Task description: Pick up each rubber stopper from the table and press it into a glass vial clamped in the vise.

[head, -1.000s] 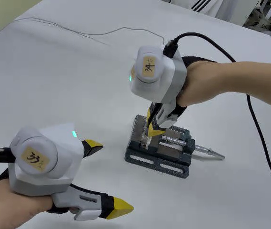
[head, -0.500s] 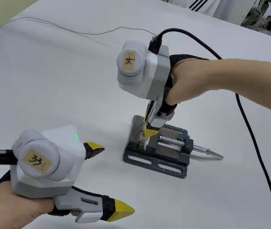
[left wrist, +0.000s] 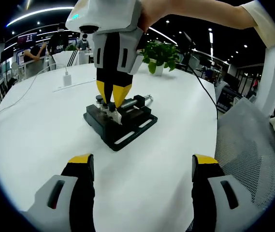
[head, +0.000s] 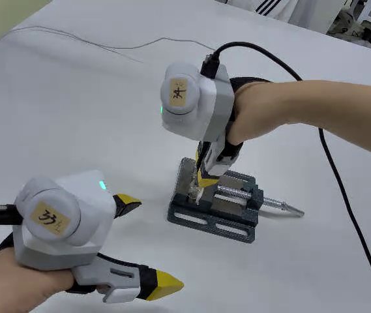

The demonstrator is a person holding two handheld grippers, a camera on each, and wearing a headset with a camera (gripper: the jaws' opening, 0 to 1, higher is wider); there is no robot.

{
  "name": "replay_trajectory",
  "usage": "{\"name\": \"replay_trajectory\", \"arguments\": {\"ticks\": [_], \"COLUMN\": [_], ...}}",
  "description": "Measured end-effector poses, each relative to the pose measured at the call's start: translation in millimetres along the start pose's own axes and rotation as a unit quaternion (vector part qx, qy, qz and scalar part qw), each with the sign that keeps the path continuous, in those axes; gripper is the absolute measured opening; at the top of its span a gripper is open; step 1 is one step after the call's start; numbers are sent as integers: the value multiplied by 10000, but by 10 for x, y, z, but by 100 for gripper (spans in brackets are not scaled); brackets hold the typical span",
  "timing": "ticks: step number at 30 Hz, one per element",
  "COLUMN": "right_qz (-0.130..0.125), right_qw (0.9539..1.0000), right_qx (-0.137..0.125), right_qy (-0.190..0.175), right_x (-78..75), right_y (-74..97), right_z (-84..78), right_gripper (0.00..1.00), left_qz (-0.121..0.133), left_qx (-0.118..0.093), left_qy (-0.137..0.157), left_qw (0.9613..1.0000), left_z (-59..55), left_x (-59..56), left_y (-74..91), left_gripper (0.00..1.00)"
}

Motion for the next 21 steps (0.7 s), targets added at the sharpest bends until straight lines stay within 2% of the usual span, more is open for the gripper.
{"name": "replay_trajectory", "arguments": {"ticks": [10, 14, 16, 19, 21], "right_qz": [-36, -237, -220, -218, -216], "right_qw": [9999, 9994, 9995, 9993, 9986], "right_qx": [-120, -23, -159, -255, -461], "right_qy": [15, 257, 160, 167, 113], "right_x": [-6, -27, -16, -2, 11], "right_y": [3, 48, 85, 139, 162], "right_z": [-44, -74, -91, -130, -146], "right_gripper": [10, 8, 13, 11, 12], "left_qz": [-2, -12, -7, 1, 8], "left_qx": [26, 39, 39, 34, 18], "left_qy": [32, 40, 40, 46, 57], "left_qw": [10000, 10000, 10000, 10000, 10000], "left_z": [-1, -1, 4, 11, 18], "left_x": [-2, -5, 0, 14, 26], "left_y": [1, -1, -5, -6, -3], "left_gripper": [81, 81, 81, 81, 80]}}
Point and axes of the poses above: the centre of the closed fingertips' face, and the gripper's own axes: y roughly backward along the fingers, x roughly to its left, z roughly out of its top, the point moved 8 cm from there along y, roughly backward along the fingers, and after that the axes turned 8 degrees about z, right-handed, at the moved point
